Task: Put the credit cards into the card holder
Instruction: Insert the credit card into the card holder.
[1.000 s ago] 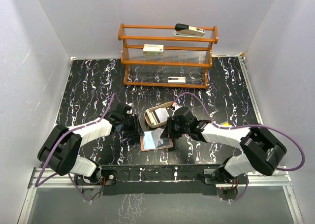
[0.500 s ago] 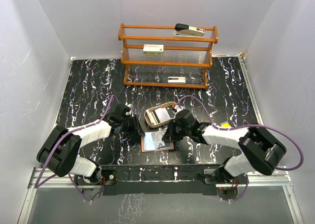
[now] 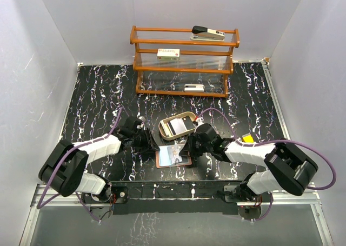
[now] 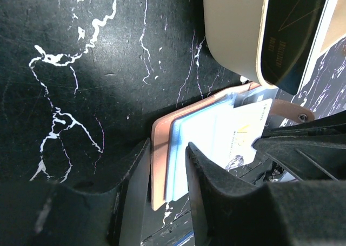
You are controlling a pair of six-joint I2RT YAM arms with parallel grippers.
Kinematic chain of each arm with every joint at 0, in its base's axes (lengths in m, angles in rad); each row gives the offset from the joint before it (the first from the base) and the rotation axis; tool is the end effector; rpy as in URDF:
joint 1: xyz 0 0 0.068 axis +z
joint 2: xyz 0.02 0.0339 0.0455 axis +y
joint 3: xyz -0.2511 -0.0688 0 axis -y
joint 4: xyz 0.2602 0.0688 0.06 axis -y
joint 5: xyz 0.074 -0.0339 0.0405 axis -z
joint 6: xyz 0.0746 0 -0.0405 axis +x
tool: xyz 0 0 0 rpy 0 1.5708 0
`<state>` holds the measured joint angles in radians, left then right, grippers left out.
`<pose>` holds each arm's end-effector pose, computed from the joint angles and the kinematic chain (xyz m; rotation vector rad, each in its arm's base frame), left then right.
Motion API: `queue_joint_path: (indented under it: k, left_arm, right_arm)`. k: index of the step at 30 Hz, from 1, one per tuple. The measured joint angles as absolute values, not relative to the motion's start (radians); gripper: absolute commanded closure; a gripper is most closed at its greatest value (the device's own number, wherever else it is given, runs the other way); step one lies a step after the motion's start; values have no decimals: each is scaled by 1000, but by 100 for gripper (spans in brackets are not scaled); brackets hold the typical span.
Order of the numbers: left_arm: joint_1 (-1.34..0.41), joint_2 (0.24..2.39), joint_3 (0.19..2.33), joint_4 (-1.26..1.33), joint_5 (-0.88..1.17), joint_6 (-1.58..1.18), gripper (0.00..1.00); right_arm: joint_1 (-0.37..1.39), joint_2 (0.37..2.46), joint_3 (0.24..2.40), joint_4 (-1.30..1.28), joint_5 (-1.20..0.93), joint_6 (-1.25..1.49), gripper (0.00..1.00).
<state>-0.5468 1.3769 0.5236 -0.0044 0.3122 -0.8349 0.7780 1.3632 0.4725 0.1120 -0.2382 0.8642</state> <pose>0.2296 -0.1666 0.0936 -0.2246 2.6209 -0.9418 0.1891 0.2110 0.0917 -0.0179 2.5906 1.0029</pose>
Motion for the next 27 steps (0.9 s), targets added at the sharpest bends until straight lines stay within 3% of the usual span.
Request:
queue_joint_path:
  k: [7, 27]
  left_arm:
    - [-547, 1330, 487, -8, 321, -870, 63]
    - [-547, 1272, 409, 54, 373, -935, 62]
  right_arm:
    - [796, 1354, 463, 117, -231, 888, 78]
    - [841, 1387, 522, 82, -223, 870, 76]
